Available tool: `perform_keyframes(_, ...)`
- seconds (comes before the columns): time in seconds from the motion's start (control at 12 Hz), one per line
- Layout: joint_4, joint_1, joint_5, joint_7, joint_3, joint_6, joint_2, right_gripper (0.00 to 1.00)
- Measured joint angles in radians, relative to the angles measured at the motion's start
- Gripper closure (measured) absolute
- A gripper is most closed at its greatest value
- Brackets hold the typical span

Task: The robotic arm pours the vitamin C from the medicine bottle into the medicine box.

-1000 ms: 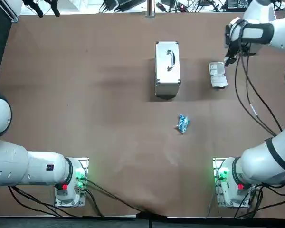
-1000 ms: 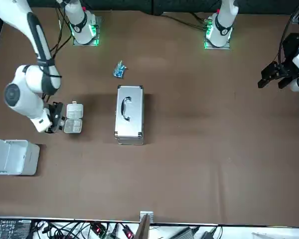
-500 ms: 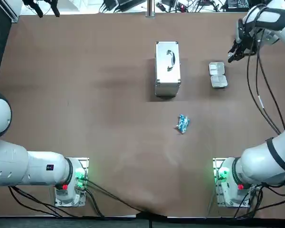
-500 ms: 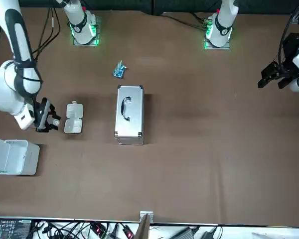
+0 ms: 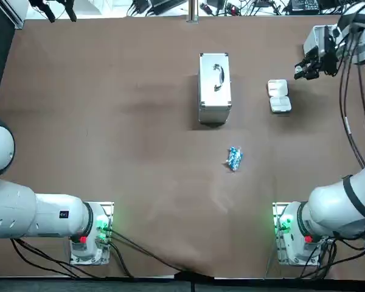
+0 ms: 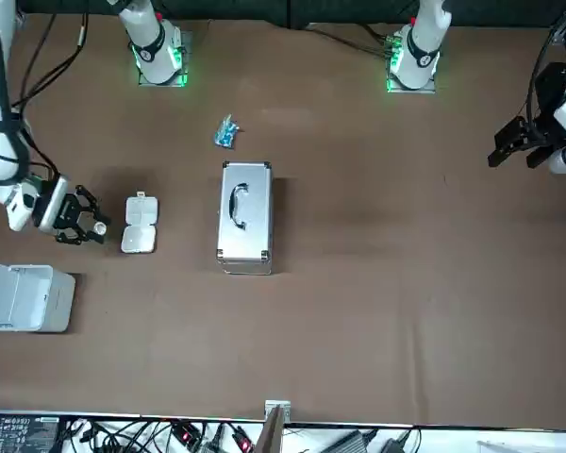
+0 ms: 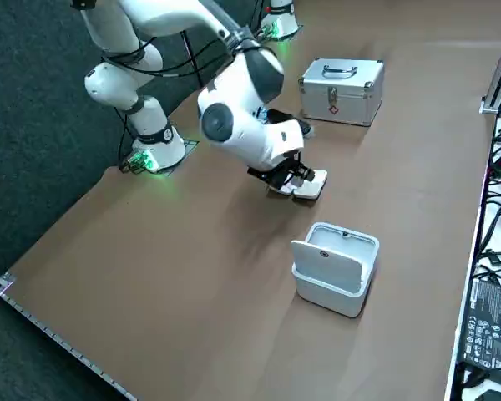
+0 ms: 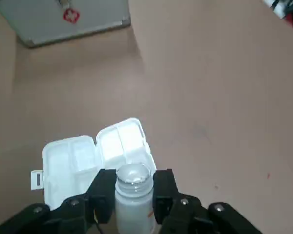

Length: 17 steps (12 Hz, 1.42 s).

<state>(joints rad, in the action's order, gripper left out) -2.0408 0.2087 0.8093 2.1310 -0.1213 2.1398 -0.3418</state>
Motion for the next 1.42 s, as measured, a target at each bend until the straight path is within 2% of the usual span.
perform_keyframes(0.25, -0.006, 0.018, 0.155, 0.135, -0.049, -0.082, -0.027, 0.57)
perform_keyframes(0.5, -0.021, 0.046, 0.285, 0.246, -0.073, -0.149, -0.064, 0.57)
perform_keyframes(0.58, -0.028, 0.076, 0.344, 0.301, -0.083, -0.205, -0.098, 0.57)
perform_keyframes(1.08, -0.029, 0.172, 0.405, 0.396, -0.09, -0.304, -0.188, 0.57)
perform_keyframes(1.42, -0.028, 0.19, 0.454, 0.446, -0.09, -0.341, -0.245, 0.57)
